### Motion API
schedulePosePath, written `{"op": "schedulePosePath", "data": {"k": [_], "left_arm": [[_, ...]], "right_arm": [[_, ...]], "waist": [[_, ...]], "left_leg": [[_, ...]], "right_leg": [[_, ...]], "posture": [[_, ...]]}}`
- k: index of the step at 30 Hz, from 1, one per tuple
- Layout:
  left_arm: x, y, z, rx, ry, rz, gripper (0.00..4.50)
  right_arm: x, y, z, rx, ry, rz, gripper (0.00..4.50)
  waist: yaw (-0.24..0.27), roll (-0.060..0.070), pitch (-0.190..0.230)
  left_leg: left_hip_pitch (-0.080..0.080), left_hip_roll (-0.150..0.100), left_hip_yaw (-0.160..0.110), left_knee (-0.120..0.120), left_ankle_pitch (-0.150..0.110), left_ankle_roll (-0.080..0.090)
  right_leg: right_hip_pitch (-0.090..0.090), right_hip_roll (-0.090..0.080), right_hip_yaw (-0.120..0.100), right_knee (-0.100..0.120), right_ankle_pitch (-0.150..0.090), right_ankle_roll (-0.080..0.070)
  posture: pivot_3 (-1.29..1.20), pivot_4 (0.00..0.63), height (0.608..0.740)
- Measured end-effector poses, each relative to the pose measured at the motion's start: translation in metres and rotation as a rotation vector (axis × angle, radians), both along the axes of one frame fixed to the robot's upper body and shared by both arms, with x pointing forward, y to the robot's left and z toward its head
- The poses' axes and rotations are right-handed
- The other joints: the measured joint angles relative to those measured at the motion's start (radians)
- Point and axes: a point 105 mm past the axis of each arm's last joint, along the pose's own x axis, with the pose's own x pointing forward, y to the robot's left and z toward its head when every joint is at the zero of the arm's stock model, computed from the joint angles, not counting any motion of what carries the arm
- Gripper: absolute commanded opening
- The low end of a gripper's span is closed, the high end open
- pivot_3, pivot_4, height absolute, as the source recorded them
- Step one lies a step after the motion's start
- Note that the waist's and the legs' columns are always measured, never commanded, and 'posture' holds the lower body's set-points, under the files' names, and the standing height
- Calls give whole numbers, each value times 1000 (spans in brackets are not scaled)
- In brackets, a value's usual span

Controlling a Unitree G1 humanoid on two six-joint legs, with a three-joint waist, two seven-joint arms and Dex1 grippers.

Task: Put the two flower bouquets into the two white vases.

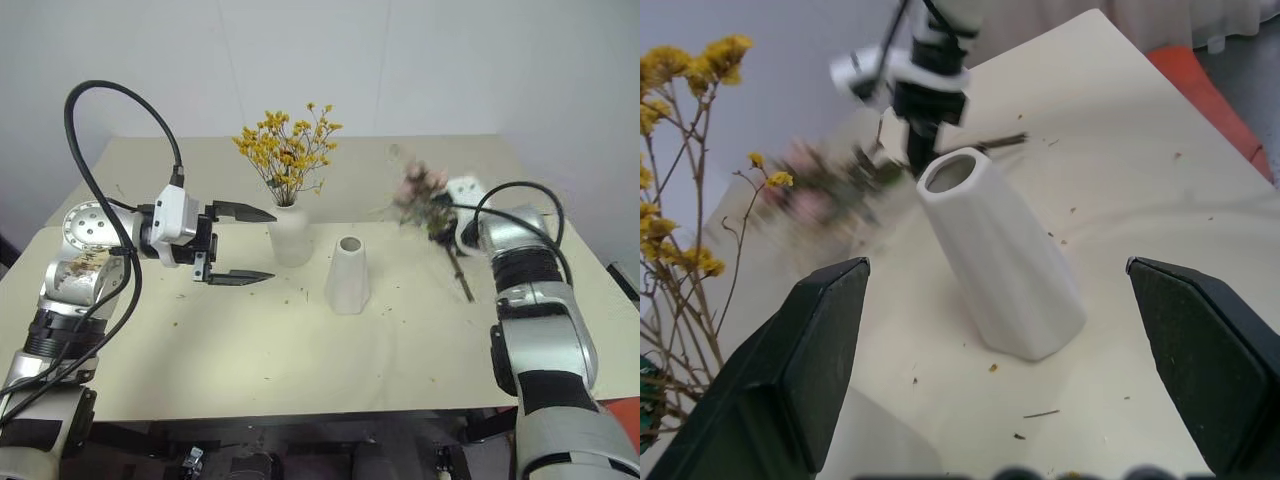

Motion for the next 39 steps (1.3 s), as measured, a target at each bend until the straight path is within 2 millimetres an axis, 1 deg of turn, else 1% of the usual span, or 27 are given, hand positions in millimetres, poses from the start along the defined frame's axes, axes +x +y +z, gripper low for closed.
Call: {"op": "schedulePosePath", "data": {"k": [1,3,5,6,8,9,10,11,12,14,15,17,18,22,23,26,31,33,39], "left_arm": [[1,2,0,3,6,10,4500],[1,4,2,-2,14,18,4500],[0,7,5,-18,28,21,4500],[0,8,6,-28,38,19,4500],[0,7,6,-37,51,13,4500],[-1,7,6,-50,69,10,4500],[-1,6,7,-65,83,5,4500],[-1,5,8,-76,89,1,4500],[-1,5,9,-83,91,-2,4500],[0,6,11,-94,98,3,4500],[1,6,11,-98,101,5,4500],[1,6,11,-100,102,8,4500],[1,6,11,-102,102,9,4500],[2,6,10,-101,104,20,4500],[3,6,10,-103,107,27,4500],[4,6,10,-102,112,37,4500],[3,9,10,-96,110,51,4500],[2,9,10,-92,109,58,4500],[1,13,7,-95,119,80,4500]], "right_arm": [[-3,-1,15,14,-68,-3,242],[-16,-3,45,-7,-289,-24,242],[-30,-1,66,-30,-511,-58,242],[-37,2,75,6,-597,-75,242],[-52,9,97,147,-731,-79,242],[-64,13,110,283,-813,-54,242],[-77,19,123,392,-894,-10,242],[-89,26,132,457,-956,46,242],[-105,37,138,486,-1016,141,242],[-118,53,138,507,-1042,260,242],[-122,64,132,523,-1033,335,242],[-126,79,123,548,-1002,439,242],[-128,91,119,564,-985,510,242],[-144,121,117,648,-979,749,242],[-147,129,113,656,-967,827,242],[-144,137,103,668,-926,926,242],[-122,132,91,668,-876,928,242],[-116,133,89,663,-867,934,242],[-111,129,90,654,-880,935,242]], "waist": [[0,0,0],[2,0,0],[2,0,0],[0,0,0],[-2,1,0],[-1,1,0],[0,1,0],[0,1,0],[0,1,0],[-2,1,0],[-2,1,0],[-2,1,0],[-3,1,0],[-1,1,0],[-1,1,0],[0,1,0],[0,1,0],[-2,1,0],[0,1,0]], "left_leg": [[0,0,0,0,0,0],[0,0,-1,-1,-1,1],[-1,0,-1,0,-1,1],[-1,0,0,0,-1,1],[0,0,0,1,0,1],[2,0,0,1,0,2],[2,1,-1,1,0,2],[3,1,-1,1,0,2],[3,1,-1,1,0,2],[3,1,0,1,0,2],[4,1,0,1,0,2],[4,1,0,1,0,2],[4,1,0,1,0,2],[4,1,0,1,0,2],[4,1,0,1,0,2],[4,1,0,1,0,2],[4,1,0,1,0,2],[4,1,0,0,0,2],[4,1,0,0,0,2]], "right_leg": [[0,0,0,1,0,0],[0,0,-1,0,0,0],[0,-1,-1,0,0,0],[0,-1,0,0,0,1],[0,0,1,1,2,1],[2,0,0,1,2,1],[3,1,0,1,2,1],[3,1,0,1,2,1],[3,1,-1,0,2,1],[4,0,0,0,2,1],[4,0,0,0,2,1],[4,1,0,1,2,1],[4,1,0,1,2,1],[4,1,0,0,2,1],[4,1,0,0,2,1],[4,1,0,0,2,1],[4,1,0,0,2,1],[3,1,0,0,2,1],[3,1,0,0,2,1]], "posture": [[0,150,740],[0,150,740],[0,150,740],[0,150,740],[0,150,740],[0,150,740],[0,150,740],[0,150,740],[0,150,740],[0,150,740],[0,150,740],[0,150,740],[0,150,740],[0,150,740],[0,150,740],[0,150,740],[0,150,740],[0,150,740],[0,150,740]]}}
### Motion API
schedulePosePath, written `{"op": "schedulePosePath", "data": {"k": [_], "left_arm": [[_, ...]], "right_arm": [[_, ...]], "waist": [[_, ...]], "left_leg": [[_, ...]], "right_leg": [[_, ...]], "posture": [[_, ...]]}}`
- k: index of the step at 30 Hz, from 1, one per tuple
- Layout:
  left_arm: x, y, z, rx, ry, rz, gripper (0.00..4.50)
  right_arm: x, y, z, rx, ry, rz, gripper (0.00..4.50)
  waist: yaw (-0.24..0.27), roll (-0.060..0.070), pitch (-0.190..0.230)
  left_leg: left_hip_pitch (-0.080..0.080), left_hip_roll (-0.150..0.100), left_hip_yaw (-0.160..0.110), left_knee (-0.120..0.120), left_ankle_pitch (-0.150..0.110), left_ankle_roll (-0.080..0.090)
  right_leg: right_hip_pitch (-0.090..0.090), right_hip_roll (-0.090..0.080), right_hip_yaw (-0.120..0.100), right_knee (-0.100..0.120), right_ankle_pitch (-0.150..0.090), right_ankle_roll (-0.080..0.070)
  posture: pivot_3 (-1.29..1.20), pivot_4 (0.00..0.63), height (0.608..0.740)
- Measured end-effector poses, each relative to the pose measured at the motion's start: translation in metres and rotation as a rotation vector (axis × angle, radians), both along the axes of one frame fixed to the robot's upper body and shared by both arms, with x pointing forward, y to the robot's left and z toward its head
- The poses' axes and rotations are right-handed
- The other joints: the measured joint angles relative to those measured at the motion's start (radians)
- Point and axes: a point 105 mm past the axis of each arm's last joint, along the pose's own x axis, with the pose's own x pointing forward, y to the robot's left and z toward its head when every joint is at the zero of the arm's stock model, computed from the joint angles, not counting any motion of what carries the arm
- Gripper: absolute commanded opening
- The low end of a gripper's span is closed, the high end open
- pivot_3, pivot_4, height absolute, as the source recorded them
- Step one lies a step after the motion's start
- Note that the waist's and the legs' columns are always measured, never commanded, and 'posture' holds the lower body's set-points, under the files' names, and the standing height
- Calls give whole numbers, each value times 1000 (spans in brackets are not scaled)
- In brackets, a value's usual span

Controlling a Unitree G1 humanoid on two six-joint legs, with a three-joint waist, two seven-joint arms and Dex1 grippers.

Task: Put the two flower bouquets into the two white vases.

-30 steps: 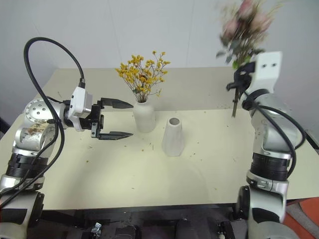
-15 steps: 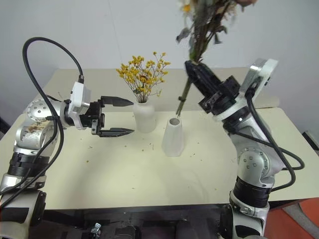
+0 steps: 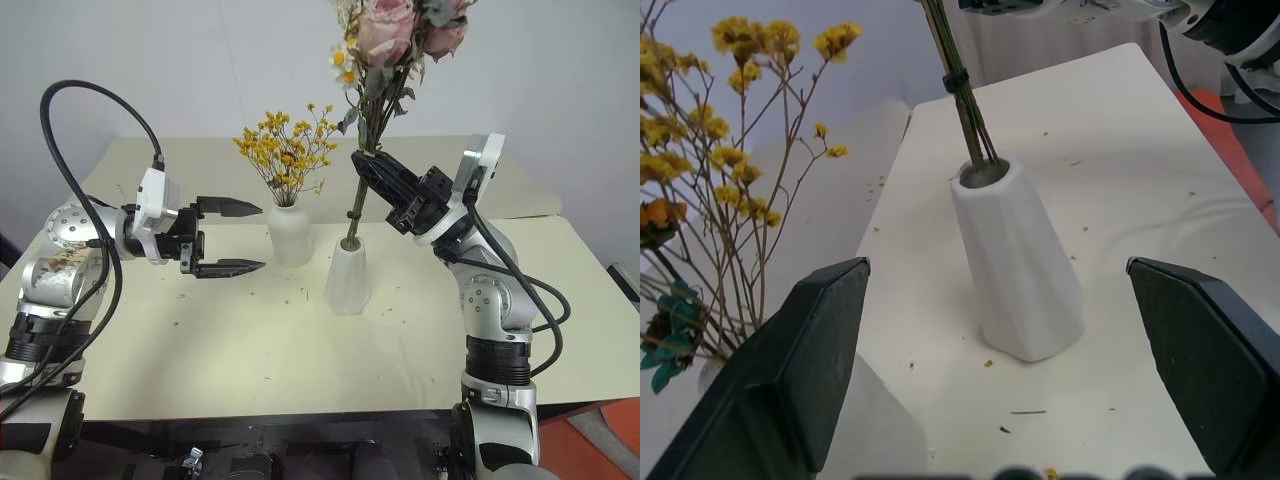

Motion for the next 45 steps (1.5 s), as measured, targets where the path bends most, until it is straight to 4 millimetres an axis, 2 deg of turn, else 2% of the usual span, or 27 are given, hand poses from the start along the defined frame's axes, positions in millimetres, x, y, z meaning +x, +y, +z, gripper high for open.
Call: {"op": "schedulePosePath", "data": {"k": [13,27,35,38,41,45], "left_arm": [[-1,1,1,-1,-10,12,4500],[-3,1,-3,1,-5,14,4500],[-3,3,-3,7,-8,20,4500],[-3,5,-3,8,-8,26,4500],[-3,5,-4,8,-6,28,4500],[-3,5,-4,6,-6,31,4500]], "right_arm": [[4,13,-15,-55,30,2,242],[11,12,-41,-45,94,-39,242],[12,15,-45,-30,67,-62,242],[11,14,-47,-23,70,-58,1222],[11,14,-60,-32,107,-55,2271],[11,13,-61,-30,113,-61,3712]], "waist": [[0,0,0],[-1,0,0],[-1,0,0],[-1,0,0],[0,0,0],[-1,0,0]], "left_leg": [[0,0,0,0,0,0],[0,0,0,0,0,0],[0,0,0,0,0,0],[1,0,0,0,0,0],[0,0,0,0,0,0],[0,0,0,0,0,0]], "right_leg": [[0,0,0,0,0,0],[0,0,0,0,0,0],[0,0,0,0,0,0],[1,0,0,0,0,0],[0,0,0,0,0,0],[0,0,0,0,0,0]], "posture": [[0,150,740],[0,150,740],[0,150,740],[0,150,740],[0,150,740],[0,150,740]]}}
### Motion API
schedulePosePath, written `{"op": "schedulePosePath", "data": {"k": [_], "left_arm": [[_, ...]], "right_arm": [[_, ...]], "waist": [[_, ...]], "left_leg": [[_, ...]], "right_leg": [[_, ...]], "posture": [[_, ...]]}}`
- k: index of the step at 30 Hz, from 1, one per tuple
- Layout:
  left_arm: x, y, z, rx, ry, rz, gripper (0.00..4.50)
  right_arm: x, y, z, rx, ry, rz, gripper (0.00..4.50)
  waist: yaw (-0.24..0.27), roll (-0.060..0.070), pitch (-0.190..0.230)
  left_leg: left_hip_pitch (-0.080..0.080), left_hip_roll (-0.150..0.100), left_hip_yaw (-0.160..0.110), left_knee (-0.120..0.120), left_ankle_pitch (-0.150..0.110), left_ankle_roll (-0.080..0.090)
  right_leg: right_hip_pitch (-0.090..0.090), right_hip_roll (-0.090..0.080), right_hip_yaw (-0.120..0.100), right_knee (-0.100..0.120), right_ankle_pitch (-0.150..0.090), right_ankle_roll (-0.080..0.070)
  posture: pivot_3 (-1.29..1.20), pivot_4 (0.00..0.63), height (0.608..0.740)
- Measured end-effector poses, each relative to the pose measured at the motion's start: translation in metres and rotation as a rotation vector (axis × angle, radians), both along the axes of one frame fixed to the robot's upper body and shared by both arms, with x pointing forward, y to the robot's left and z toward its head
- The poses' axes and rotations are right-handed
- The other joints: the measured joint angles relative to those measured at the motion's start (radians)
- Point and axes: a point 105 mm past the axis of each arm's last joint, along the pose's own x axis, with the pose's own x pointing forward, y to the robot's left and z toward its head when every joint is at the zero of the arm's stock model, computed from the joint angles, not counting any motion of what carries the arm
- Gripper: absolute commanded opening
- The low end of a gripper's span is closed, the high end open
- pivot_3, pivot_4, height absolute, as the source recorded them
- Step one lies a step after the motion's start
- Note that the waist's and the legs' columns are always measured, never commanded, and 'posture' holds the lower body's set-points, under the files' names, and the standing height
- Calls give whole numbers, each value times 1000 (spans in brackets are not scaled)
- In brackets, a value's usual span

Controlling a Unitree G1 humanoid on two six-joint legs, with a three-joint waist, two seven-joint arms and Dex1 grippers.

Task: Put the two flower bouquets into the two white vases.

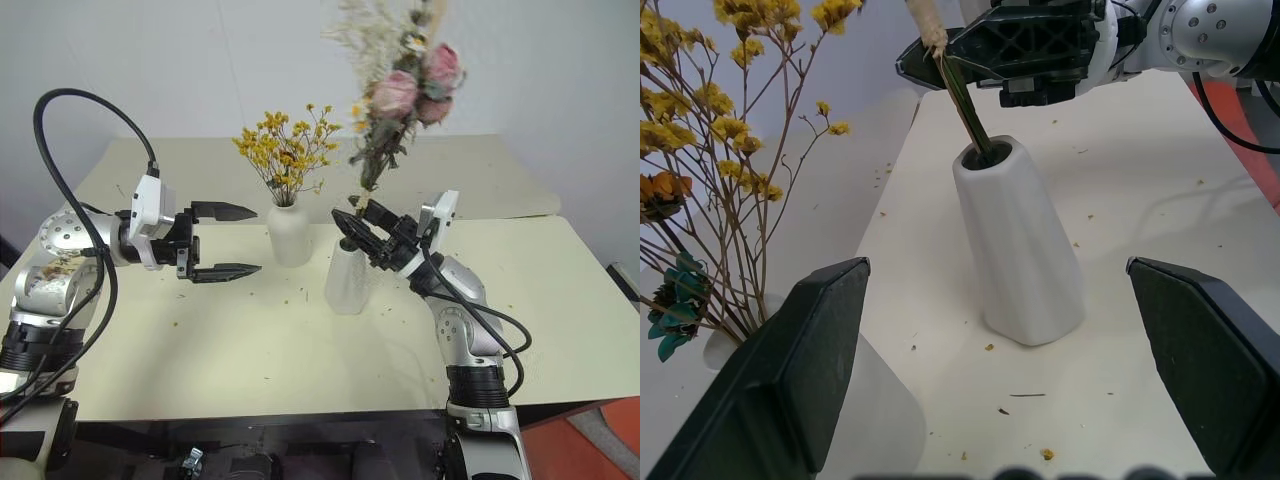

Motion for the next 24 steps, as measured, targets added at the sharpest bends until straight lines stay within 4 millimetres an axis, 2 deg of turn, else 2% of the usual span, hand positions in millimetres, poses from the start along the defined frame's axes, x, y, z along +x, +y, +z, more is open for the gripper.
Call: {"op": "schedulePosePath", "data": {"k": [2,3,11,19,21,24], "left_arm": [[0,0,0,-1,-2,2,4500],[0,0,0,-2,-2,3,4500],[0,-1,0,-5,-6,2,4500],[1,-1,1,-7,-10,1,4500],[1,-1,1,-8,-10,1,4500],[1,-2,0,-12,-10,0,4500]], "right_arm": [[0,0,-1,0,2,-1,4407],[0,0,-2,-1,4,-1,4485],[-4,-1,-3,-6,-1,5,4485],[-16,1,-7,-75,-33,42,4485],[-15,2,-11,-105,-28,21,4485],[-5,-2,-16,-211,-41,-110,4485]], "waist": [[0,0,0],[0,0,0],[0,0,0],[1,0,0],[0,0,0],[2,0,0]], "left_leg": [[0,0,0,0,0,0],[0,0,0,0,0,0],[0,0,0,0,0,0],[0,0,0,0,0,0],[0,0,0,0,0,0],[0,0,0,0,0,0]], "right_leg": [[0,0,0,0,0,0],[0,0,0,0,0,0],[0,0,0,0,0,0],[0,0,0,0,0,0],[0,0,0,0,-1,2],[0,0,0,0,-4,7]], "posture": [[0,150,740],[0,150,740],[0,150,740],[0,150,740],[0,150,740],[0,150,740]]}}
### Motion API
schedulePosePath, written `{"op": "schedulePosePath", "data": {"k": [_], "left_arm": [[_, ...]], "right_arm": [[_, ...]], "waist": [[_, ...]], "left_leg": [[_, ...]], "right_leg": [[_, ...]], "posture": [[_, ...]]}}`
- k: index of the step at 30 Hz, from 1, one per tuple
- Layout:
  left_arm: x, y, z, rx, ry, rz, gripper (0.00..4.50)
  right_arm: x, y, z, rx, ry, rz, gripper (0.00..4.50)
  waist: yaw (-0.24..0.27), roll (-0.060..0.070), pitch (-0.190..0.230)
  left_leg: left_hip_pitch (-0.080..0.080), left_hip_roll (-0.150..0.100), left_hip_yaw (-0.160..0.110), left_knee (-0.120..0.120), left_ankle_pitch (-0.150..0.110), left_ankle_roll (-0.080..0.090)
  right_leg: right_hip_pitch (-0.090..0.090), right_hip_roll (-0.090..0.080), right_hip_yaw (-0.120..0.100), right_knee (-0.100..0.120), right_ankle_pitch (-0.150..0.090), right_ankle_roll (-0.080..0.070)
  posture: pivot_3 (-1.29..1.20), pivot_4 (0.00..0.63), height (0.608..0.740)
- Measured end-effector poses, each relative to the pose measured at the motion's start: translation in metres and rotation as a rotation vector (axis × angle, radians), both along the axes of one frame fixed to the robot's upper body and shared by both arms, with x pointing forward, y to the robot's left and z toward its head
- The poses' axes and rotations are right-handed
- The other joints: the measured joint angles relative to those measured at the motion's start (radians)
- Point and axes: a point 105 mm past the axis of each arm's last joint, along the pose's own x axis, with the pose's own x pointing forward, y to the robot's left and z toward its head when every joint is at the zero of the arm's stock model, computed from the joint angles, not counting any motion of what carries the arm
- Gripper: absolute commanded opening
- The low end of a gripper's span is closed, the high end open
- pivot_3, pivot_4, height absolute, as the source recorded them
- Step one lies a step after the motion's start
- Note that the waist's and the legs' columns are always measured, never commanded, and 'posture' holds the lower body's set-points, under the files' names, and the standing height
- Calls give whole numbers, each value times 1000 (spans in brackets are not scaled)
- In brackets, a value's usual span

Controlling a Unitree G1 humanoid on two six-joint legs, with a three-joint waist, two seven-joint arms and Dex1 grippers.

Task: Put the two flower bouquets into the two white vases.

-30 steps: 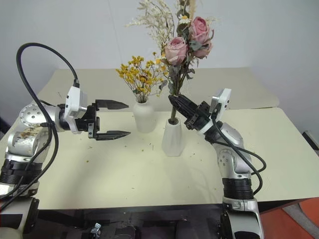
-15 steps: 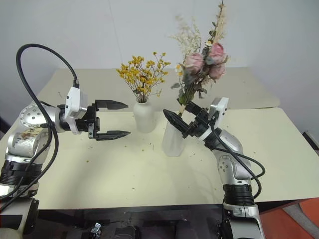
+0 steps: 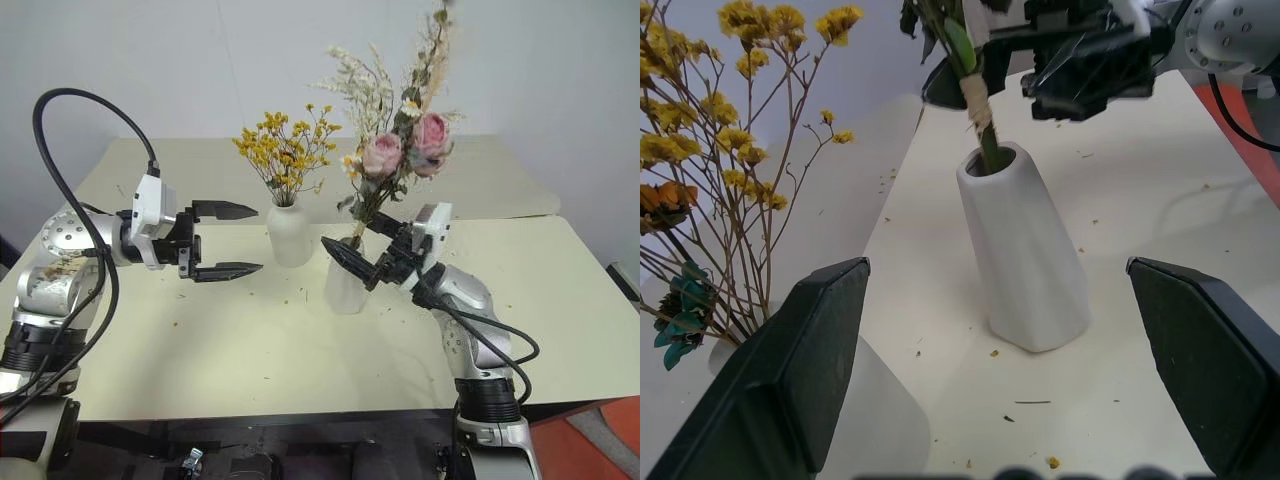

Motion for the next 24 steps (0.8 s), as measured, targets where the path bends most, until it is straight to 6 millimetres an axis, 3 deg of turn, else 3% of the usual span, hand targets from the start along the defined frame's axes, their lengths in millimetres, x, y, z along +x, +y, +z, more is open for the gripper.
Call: {"op": "schedulePosePath", "data": {"k": [6,19,24], "left_arm": [[0,0,-1,0,0,0,4500],[-3,1,-3,-14,-7,0,4500],[-3,13,-6,-13,-5,43,4500]], "right_arm": [[7,-24,-2,-210,-29,-142,4485],[-51,-83,14,-355,-22,-89,4485],[-69,-113,15,-392,47,-126,4485]], "waist": [[4,0,0],[19,0,0],[24,0,0]], "left_leg": [[-1,-1,0,0,0,0],[0,0,0,0,0,0],[-1,-1,1,0,0,0]], "right_leg": [[0,-1,0,-1,0,0],[2,0,0,-1,-1,1],[1,-1,0,-2,-1,1]], "posture": [[0,150,740],[0,150,740],[0,150,740]]}}
